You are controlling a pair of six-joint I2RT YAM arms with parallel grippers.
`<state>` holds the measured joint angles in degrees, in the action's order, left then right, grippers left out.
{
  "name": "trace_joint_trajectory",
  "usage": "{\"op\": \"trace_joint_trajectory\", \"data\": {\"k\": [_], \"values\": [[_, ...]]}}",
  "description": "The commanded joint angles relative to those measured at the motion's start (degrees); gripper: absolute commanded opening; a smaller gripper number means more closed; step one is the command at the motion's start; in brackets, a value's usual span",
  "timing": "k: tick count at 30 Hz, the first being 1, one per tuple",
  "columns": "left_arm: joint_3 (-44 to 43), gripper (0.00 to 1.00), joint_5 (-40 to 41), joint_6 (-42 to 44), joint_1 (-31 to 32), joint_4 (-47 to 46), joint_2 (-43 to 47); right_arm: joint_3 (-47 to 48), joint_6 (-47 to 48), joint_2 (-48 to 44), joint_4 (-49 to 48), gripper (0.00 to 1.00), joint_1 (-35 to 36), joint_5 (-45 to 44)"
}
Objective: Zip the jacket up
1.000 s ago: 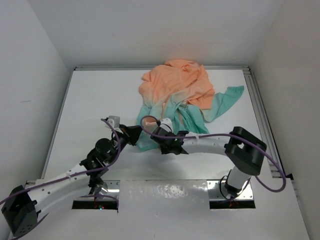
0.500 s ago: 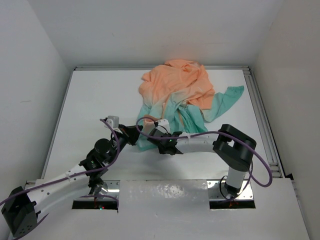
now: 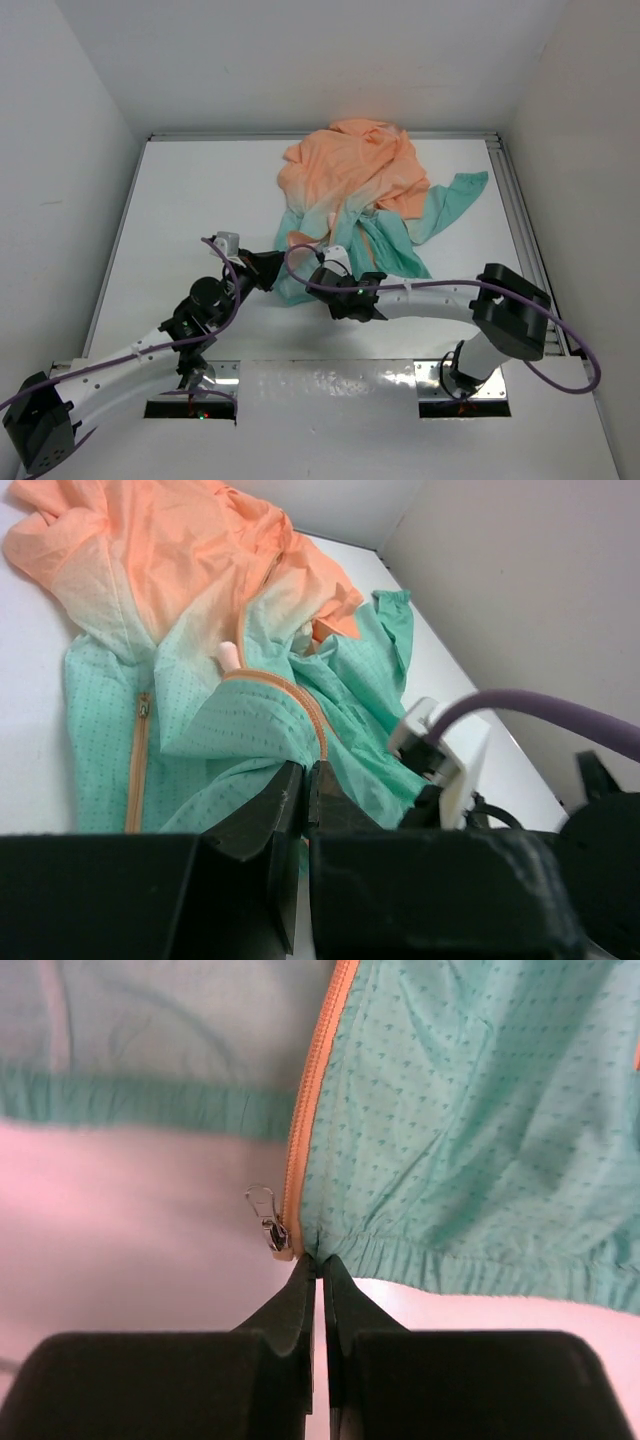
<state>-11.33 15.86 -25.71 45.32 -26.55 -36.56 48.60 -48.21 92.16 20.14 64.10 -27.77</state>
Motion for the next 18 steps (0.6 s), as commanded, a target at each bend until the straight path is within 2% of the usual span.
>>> {"op": "trace_joint_trajectory", "data": {"k": [1, 4, 8, 10, 11, 14, 18], "values": [[0.08, 0.0, 0.05, 0.84, 0.12, -2.19, -0.01, 0.54, 2.41, -3.73, 6.65, 0.0, 1.91, 5.17], [-0.01, 0.0, -0.12, 0.93, 0.12, -1.93, 0.25, -2.18, 3.12, -6.37, 7.1, 0.0, 1.91, 13.07], [0.0, 0.0, 0.23, 0.93, 0.12, -2.02, -0.18, -6.32, 1.28, -7.35, 6.58, 0.02, 2.96, 16.16], [-0.09, 0.0, -0.47, 0.93, 0.12, -2.28, -0.18, -7.98, 0.57, -7.34, 5.53, 0.09, 3.05, 16.08], [0.08, 0.0, -0.56, 0.93, 0.21, -2.46, -0.1, -8.17, -0.13, -7.69, 5.09, 0.22, 3.14, 15.64], [-0.18, 0.0, 0.05, 1.02, 0.21, -2.02, -0.53, -8.61, -0.31, -10.94, 4.03, 0.37, 3.14, 13.28], [0.0, 0.0, -0.13, 1.02, 0.12, -2.37, -0.62, -6.07, 0.3, -13.14, 4.03, 0.38, 3.14, 11.95]]}}
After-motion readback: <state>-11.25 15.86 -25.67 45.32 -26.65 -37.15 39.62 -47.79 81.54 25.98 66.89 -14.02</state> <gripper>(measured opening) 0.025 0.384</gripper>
